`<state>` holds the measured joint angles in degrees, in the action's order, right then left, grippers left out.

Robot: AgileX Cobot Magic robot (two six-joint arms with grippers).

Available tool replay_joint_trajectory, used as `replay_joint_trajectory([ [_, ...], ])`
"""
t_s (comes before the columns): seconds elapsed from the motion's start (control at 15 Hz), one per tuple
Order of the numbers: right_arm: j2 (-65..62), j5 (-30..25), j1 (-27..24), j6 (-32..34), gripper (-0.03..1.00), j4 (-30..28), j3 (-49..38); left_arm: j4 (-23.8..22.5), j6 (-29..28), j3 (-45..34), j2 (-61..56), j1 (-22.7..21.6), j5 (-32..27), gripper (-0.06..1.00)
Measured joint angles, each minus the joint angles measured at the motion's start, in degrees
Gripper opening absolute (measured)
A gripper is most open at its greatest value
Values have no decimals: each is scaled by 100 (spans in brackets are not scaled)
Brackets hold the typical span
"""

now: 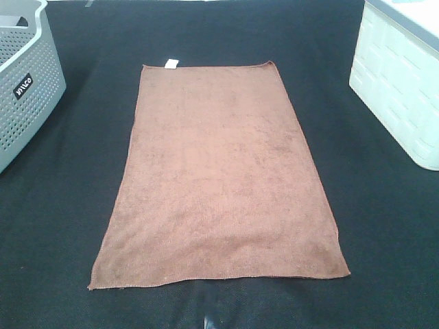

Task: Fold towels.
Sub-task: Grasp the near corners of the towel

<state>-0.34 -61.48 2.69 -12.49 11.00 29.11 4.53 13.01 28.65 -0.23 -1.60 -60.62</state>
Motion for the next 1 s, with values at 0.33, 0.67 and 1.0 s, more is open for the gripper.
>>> replay_joint_trajectory([
  [0.33,0,0,0,0,76,0,0,0,0,0,0,0,0,77],
  [0.67,0,0,0,0,76,0,0,0,0,0,0,0,0,77],
  [1.0,0,0,0,0,76,0,0,0,0,0,0,0,0,77],
])
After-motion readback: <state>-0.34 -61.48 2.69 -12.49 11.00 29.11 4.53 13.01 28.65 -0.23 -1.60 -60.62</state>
